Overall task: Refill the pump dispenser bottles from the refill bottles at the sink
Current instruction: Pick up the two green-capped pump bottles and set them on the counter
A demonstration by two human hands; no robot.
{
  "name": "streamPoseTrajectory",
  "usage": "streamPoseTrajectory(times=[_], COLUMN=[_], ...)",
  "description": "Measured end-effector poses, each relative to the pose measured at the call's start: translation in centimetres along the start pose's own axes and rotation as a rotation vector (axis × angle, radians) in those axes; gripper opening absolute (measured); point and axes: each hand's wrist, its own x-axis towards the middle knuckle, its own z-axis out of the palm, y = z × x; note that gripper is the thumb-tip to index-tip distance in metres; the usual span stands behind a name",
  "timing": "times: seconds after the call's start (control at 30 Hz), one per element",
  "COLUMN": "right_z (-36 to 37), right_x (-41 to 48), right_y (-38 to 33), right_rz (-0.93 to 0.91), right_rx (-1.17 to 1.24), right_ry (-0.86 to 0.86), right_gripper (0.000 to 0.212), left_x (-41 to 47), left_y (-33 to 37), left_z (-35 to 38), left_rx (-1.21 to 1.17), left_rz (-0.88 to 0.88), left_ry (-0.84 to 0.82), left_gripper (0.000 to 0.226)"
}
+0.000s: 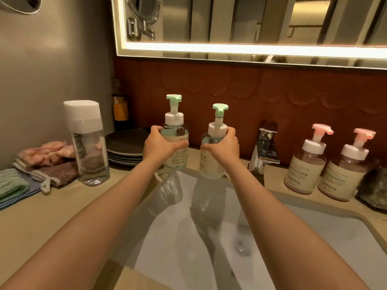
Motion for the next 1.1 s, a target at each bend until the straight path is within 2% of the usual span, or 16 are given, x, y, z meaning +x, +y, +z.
streamPoseTrajectory(times=[0.23, 0.47, 0.67, 0.87, 1.1], right_z=[2.0, 5.1, 9.1, 12.4, 14.7], right_x=[-5.2, -10.4, -15.2, -18.0, -19.4], right_y=[-3.7, -7.1, -9.2, -11.2, -11.7], right_rz=[-0.036, -0.103, -0.123, -0.134, -0.158], right_rx=[0.079, 0.130, 0.170, 0.170, 0.175], right_ry=[-0.168, -0.293, -0.438, -0.396, -0.451], right_gripper=[0.078, 0.076, 0.076, 0.073, 0.074], left_x=[-4.8, -9.6, -12.9, -14.7, -15.1], left_y=[0.7, -0.7, -3.8, -6.5, -9.2], left_z=[-8.0, -15.3, -21.2, -25.7, -27.0], left_rx=[-0.058, 0.000, 0.045, 0.045, 0.070], left_rz=[-0.050, -0.007, -0.093, -0.158, -0.209], left_ry=[0.100, 0.103, 0.152, 0.204, 0.252], left_gripper=[0.083, 0.084, 0.090, 0.088, 0.085])
